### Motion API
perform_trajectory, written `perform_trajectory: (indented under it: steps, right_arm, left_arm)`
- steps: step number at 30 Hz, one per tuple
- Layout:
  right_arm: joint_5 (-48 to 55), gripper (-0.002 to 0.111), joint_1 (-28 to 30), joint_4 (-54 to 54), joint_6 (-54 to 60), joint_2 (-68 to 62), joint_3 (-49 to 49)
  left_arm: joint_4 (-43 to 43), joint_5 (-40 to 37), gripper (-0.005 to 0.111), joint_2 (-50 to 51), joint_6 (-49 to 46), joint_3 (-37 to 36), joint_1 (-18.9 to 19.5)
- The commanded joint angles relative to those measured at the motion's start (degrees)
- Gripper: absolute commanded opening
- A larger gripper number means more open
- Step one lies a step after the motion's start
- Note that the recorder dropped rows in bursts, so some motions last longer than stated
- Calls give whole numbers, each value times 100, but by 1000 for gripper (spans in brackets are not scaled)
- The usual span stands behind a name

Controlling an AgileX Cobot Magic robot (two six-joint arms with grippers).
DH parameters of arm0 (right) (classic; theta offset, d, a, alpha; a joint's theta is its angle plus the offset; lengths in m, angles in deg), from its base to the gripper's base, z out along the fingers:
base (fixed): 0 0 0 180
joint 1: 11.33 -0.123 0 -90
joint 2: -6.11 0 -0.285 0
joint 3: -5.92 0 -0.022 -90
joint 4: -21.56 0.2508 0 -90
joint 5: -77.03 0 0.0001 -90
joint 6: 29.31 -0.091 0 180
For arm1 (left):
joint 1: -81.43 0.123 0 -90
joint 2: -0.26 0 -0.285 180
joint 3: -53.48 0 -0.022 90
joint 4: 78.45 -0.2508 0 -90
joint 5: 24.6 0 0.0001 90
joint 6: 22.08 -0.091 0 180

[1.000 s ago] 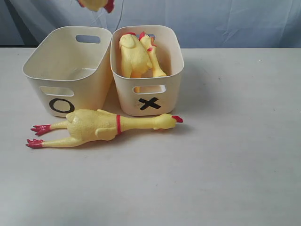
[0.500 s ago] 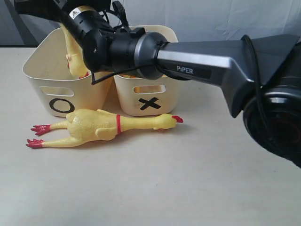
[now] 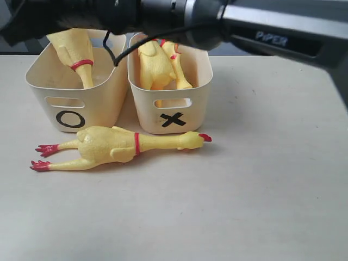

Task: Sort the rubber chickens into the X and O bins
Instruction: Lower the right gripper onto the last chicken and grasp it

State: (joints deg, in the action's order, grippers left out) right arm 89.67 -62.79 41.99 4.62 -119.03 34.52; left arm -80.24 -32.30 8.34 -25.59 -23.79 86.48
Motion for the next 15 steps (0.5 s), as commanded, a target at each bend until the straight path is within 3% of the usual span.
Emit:
perform_trajectory:
  steps: [1, 4, 7, 15]
  right_arm:
    - [2961, 42, 4, -1004, 381, 250, 14]
    - [4167, 57, 14, -1140, 381, 141, 14]
    - [4614, 71, 14, -1204, 381, -133, 14]
    - [3646, 72, 2, -1230, 381, -910, 14]
  left_arm:
    - [18, 6, 0, -30, 21, 5, -47]
    - [18, 6, 0, -30, 21, 5, -47]
    - [18, 6, 0, -30, 21, 5, -47]
    - [18, 6, 0, -30, 21, 5, -47]
